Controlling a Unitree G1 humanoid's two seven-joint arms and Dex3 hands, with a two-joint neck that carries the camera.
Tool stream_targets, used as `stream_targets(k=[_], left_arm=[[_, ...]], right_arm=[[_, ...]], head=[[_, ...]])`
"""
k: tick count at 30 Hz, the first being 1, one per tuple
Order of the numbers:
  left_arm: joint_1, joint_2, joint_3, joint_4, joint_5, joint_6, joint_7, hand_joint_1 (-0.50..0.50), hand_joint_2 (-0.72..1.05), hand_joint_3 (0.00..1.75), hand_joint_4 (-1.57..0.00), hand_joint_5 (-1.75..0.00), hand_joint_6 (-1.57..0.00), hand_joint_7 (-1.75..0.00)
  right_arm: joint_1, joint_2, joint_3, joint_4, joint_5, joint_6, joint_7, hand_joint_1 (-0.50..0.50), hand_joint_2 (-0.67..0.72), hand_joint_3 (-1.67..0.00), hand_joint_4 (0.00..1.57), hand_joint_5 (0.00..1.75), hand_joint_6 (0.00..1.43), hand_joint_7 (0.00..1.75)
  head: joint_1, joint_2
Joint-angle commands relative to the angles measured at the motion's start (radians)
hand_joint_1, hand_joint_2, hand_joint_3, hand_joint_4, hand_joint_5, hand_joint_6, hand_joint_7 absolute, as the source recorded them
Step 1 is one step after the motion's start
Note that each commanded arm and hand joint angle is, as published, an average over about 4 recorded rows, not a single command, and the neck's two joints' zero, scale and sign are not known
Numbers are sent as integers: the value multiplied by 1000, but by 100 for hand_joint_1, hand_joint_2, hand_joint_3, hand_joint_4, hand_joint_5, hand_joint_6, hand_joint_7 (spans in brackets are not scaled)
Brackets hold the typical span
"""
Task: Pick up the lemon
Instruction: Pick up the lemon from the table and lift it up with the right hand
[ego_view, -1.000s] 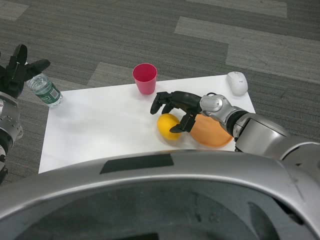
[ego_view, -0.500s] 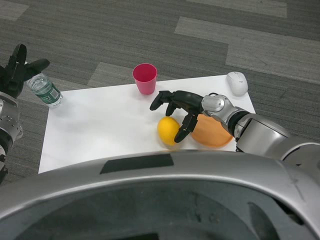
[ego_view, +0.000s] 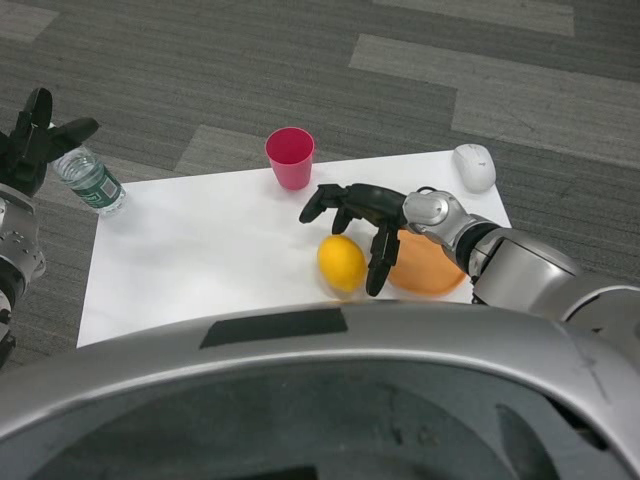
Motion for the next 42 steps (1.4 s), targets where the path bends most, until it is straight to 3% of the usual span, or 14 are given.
stream_targets(k=[1, 3, 6, 12, 19, 26, 32, 42], left_arm=[[3, 8, 6, -5, -5, 3, 1, 50, 96, 7, 0, 0, 0, 0], [2, 8, 6, -3, -5, 3, 2, 50, 96, 9, 0, 0, 0, 0], [0, 8, 5, 1, -6, 3, 3, 50, 96, 9, 0, 0, 0, 0], [0, 6, 3, 1, -4, 3, 3, 50, 96, 9, 0, 0, 0, 0], [0, 6, 3, 0, -5, 3, 3, 50, 96, 9, 0, 0, 0, 0], [0, 7, 4, 0, -4, 3, 3, 50, 96, 9, 0, 0, 0, 0], [0, 8, 5, 0, -4, 3, 3, 50, 96, 9, 0, 0, 0, 0], [0, 8, 6, 0, -4, 3, 3, 50, 96, 9, 0, 0, 0, 0]], right_arm=[[-6, -4, -1, -2, -63, 13, -4, 23, -8, -30, 0, 158, 0, 54], [-11, -3, -7, -1, -150, 17, -23, 20, -11, -32, 0, 155, 0, 37], [-13, -5, -14, 3, -230, 4, -64, 17, -18, -34, 0, 155, 0, 28], [2, -22, -30, 13, -253, -76, -151, 12, -29, -50, 0, 155, 0, 21], [9, -29, -51, 13, -269, -99, -192, 8, -40, -71, 0, 155, 0, 21], [11, -29, -67, 11, -301, -101, -197, 2, -54, -107, 0, 160, 0, 21], [8, -27, -69, 13, -342, -97, -184, -8, -54, -137, 0, 165, 0, 21], [12, -15, -79, 23, -358, -96, -135, -8, -54, -135, 0, 165, 0, 21]], head=[[-4, 0], [-5, -1], [-5, -1], [-5, -5], [-5, -5], [-5, -5], [-2, -5], [-1, -5]])
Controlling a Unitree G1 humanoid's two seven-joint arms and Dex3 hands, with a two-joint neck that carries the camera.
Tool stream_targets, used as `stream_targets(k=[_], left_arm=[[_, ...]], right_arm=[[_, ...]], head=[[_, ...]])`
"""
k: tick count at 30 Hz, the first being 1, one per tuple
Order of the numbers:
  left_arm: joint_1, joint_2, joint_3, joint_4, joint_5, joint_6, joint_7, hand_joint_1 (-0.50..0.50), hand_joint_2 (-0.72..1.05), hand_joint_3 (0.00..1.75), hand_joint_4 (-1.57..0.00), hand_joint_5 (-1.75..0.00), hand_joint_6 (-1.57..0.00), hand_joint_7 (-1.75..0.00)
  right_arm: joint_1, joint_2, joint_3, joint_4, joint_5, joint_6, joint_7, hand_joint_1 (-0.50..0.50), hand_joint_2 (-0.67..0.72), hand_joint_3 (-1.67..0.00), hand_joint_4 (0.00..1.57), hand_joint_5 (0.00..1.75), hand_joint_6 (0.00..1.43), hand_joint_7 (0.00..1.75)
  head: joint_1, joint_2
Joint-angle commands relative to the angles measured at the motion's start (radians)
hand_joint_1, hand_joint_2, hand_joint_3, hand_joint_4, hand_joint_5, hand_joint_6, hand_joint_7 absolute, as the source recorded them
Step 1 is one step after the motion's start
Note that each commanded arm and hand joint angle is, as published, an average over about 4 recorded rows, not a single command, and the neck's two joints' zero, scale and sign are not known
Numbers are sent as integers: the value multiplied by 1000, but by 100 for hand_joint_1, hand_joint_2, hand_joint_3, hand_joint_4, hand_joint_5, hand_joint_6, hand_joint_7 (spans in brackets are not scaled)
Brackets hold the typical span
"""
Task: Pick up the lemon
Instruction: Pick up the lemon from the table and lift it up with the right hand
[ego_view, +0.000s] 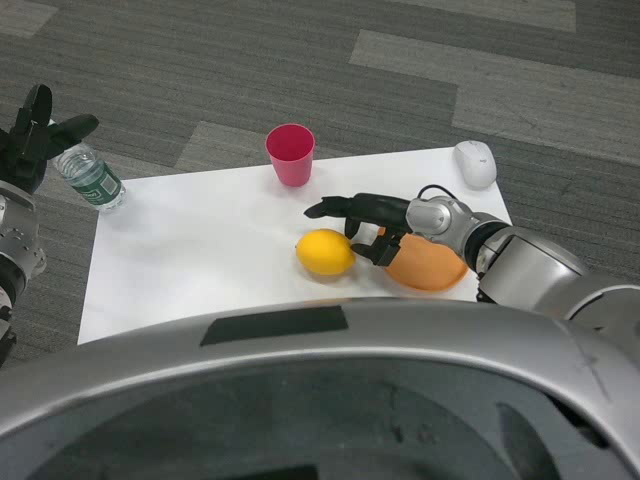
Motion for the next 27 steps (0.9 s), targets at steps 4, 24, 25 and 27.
stream_targets(k=[4, 24, 25, 27], left_arm=[[-1, 8, 5, -1, -6, 3, 3, 50, 96, 7, 0, 0, 0, 0], [2, 8, 5, -5, -6, 3, 3, 50, 96, 9, 0, 0, 0, 0], [2, 7, 5, -5, -6, 3, 3, 50, 96, 9, 0, 0, 0, 0], [2, 7, 5, -5, -6, 3, 3, 50, 96, 9, 0, 0, 0, 0]], right_arm=[[-1, 5, -9, 4, -7, -3, 11, -8, -54, -133, 0, 165, 0, 21], [120, 6, -509, -93, -8, -5, -12, 17, 34, -8, 0, 165, 0, 7], [126, 5, -525, -101, -8, -5, -12, 17, 34, -8, 0, 165, 0, 7], [136, 4, -553, -116, -8, -5, -11, 17, 33, -10, 0, 165, 0, 7]], head=[[0, 0], [5, 5], [5, 5], [5, 5]])
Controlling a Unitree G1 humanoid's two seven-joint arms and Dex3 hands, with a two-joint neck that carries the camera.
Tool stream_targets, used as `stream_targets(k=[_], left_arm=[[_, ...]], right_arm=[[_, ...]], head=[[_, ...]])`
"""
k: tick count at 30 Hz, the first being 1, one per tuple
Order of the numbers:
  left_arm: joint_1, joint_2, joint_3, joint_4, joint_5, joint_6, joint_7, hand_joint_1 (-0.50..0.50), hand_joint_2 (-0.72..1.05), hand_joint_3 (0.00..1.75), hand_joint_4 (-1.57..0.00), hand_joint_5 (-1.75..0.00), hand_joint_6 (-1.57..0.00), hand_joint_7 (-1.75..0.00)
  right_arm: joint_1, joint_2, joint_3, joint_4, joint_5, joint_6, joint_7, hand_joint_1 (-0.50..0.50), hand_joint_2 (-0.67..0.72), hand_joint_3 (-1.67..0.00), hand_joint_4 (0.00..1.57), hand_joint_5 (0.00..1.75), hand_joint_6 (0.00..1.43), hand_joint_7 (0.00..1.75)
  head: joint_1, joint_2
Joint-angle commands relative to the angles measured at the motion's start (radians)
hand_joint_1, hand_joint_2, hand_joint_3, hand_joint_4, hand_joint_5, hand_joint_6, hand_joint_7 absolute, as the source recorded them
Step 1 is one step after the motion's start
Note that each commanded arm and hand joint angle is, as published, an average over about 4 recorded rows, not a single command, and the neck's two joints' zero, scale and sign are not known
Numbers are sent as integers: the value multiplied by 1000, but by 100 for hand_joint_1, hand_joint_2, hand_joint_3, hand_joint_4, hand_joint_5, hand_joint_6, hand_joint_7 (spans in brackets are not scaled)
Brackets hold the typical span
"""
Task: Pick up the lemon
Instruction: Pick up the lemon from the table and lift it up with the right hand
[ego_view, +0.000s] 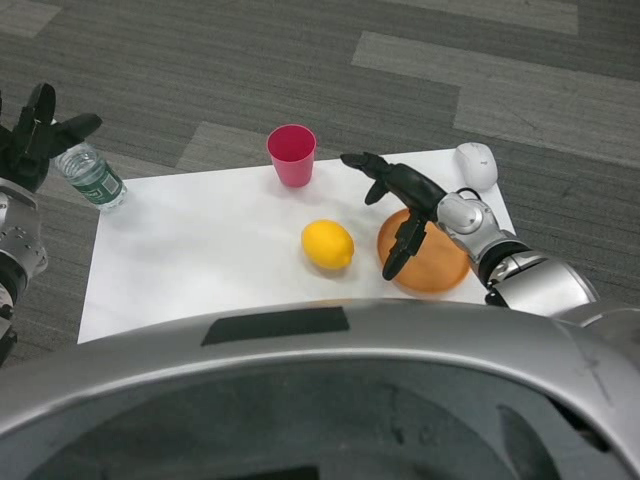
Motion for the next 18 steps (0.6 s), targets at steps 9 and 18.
stream_targets(k=[9, 18], left_arm=[[1, 6, 5, -1, -4, 2, 2, 50, 96, 9, 0, 0, 0, 0], [1, 5, 5, -1, -3, 2, 3, 50, 96, 9, 0, 0, 0, 0]], right_arm=[[88, -11, -79, -227, -77, 1, 2, 3, -7, -30, 0, 158, 0, 7], [82, -1, -52, -349, -404, -2, 12, -8, -41, -91, 0, 145, 0, 7]], head=[[-3, 0], [-2, -1]])
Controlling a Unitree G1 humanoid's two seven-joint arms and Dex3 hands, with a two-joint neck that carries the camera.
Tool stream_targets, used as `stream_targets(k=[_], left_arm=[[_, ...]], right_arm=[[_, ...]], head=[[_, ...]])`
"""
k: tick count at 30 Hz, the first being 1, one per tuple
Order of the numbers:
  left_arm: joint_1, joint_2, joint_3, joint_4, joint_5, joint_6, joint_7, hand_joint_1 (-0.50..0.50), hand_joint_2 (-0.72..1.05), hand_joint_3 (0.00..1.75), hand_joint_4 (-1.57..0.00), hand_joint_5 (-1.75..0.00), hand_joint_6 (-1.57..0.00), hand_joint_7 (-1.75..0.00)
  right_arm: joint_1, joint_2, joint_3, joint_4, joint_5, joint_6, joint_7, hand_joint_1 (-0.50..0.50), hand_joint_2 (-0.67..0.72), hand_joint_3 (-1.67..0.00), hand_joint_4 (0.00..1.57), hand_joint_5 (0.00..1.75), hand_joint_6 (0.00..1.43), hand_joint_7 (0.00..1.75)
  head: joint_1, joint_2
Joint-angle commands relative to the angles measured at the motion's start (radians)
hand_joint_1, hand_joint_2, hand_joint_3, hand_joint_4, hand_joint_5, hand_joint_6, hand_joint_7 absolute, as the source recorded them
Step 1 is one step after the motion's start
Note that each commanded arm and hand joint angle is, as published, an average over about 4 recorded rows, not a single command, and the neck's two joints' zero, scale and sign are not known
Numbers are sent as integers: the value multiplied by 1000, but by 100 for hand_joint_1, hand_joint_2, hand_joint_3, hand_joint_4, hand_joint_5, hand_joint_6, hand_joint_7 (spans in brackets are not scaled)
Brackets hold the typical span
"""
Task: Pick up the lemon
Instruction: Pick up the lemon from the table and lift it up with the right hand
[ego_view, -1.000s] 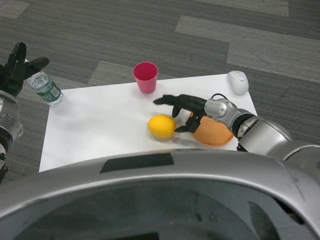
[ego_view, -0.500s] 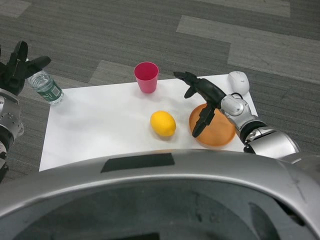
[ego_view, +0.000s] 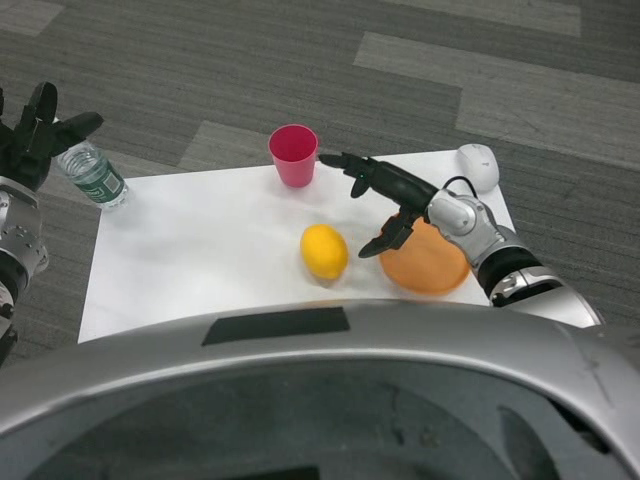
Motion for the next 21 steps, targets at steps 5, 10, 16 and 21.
stream_targets(k=[5, 10, 16, 21], left_arm=[[0, 6, 5, 3, -3, 2, 3, 50, 96, 9, 0, 0, 0, 0], [1, 7, 5, 2, -3, 2, 3, 50, 96, 9, 0, 0, 0, 0], [3, 11, 6, 3, -3, 2, 3, 50, 96, 9, 0, 0, 0, 0], [3, 11, 6, 2, -3, 2, 3, 50, 96, 9, 0, 0, 0, 0]], right_arm=[[-47, -14, 104, -58, -155, 1, 18, -11, -41, -109, 0, 145, 0, 7], [-74, -21, 169, -43, -157, 16, 21, -12, -41, -111, 0, 145, 0, 7], [-92, -31, 216, -45, -143, 67, 43, -4, -8, -46, 0, 145, 0, 5], [-93, -27, 222, -59, -127, 86, 45, 12, 19, -12, 0, 141, 0, 0]], head=[[11, 2], [18, 3], [20, 4], [22, 5]])
